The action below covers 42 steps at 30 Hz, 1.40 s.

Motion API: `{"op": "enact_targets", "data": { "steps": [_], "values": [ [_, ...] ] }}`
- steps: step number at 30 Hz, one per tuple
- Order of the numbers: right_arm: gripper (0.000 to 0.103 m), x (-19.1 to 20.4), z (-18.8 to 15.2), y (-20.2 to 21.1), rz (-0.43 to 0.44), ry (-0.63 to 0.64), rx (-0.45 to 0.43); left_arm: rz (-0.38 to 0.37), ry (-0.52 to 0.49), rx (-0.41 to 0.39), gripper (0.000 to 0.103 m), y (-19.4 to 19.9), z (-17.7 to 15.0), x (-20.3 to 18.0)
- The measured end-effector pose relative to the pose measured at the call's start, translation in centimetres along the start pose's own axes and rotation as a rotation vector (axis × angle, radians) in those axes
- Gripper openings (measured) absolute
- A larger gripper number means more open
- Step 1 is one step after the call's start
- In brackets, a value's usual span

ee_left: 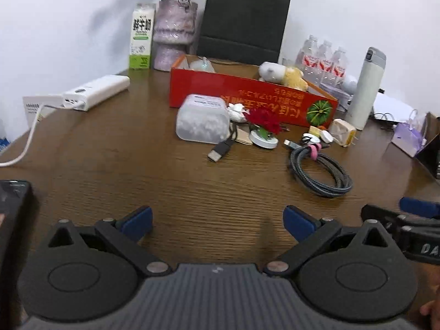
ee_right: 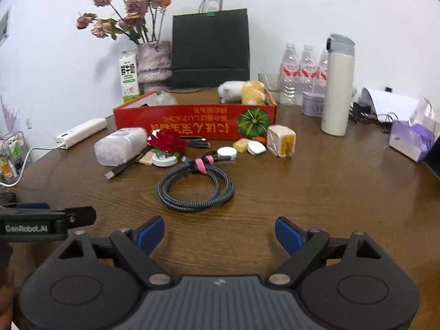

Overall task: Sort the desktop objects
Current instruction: 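Grasp the white cotton-swab box with the left gripper while the right grasps the plug adapter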

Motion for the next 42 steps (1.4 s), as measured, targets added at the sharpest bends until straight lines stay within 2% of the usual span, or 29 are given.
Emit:
{"op": "enact_targets", "data": {
  "steps": [3, 14, 20, 23, 26, 30, 33, 35, 37, 39, 40, 41, 42],
  "values": [
    [0.088, -0.6, -0.2, 0.1, -0.022, -0.033, -0.013, 0.002, -0.001, 0.005, 0.103, -0.1, -0.2, 0.0],
    [0.088, -1.3, -0.4, -0.5, 0.000, -0.100, 0.006, -0.013, -0.037, 0.018, 0.103, -0.2, -0.6, -0.6],
    [0.088, -1.6, -0.4, -0.3, -0.016, -0.119, -0.007, -0.019, 0.014, 0.000, 0.103, 0.1, -0.3, 0.1],
    [0.088, -1.5, 0.2, -0.4, -0.031, -0.083, -0.008, -0.024, -0.008, 0.007, 0.103, 0.1, 0.7, -0.2],
    [0.087, -2.0, 2.1, -0.9, -0.060, -0.039, -0.054, -0.060, -0.048, -0.052, 0.103, -0.2, 3.4, -0.8],
    [0.085, -3.2, 5.3, -3.7, -0.080, -0.003, -0.085, -0.026, -0.039, -0.084, 0.103, -4.0, 7.1, 0.3],
    [0.083, -4.8, 7.8, -7.3, -0.124, 0.028, -0.089, 0.021, -0.007, -0.040, 0.103, -8.1, 8.5, 1.7],
    [0.082, -6.2, 8.8, -9.8, -0.146, 0.027, -0.084, 0.024, 0.008, -0.010, 0.103, -10.4, 8.8, 2.3],
    [0.077, -7.9, 9.0, -12.7, -0.188, 0.011, -0.048, 0.041, -0.001, 0.023, 0.102, -12.2, 8.7, 2.7],
    [0.067, -8.8, 8.8, -15.1, -0.208, 0.010, -0.014, 0.020, 0.003, 0.047, 0.094, -13.3, 8.4, 2.5],
    [0.064, -9.1, 8.6, -16.2, -0.202, 0.004, 0.005, 0.000, 0.013, 0.049, 0.081, -13.4, 8.3, 2.4],
    [0.054, -9.3, 8.3, -17.1, -0.186, -0.007, 0.026, -0.010, 0.021, 0.046, 0.069, -13.5, 8.3, 2.4],
    [0.037, -9.5, 8.1, -17.8, -0.168, -0.028, 0.045, -0.010, 0.029, 0.044, 0.068, -13.5, 8.2, 2.4]
  ]
}}
Point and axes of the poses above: each gripper's, at about its wrist camera, not at the fingertips, and y roughly against the way its jaws point, x to its left, z to its top, the point moved 9 cm from there along -y, roughly the way its jaws point, and after that the axes turned 9 degrees about -x, right-handed, at the moved point
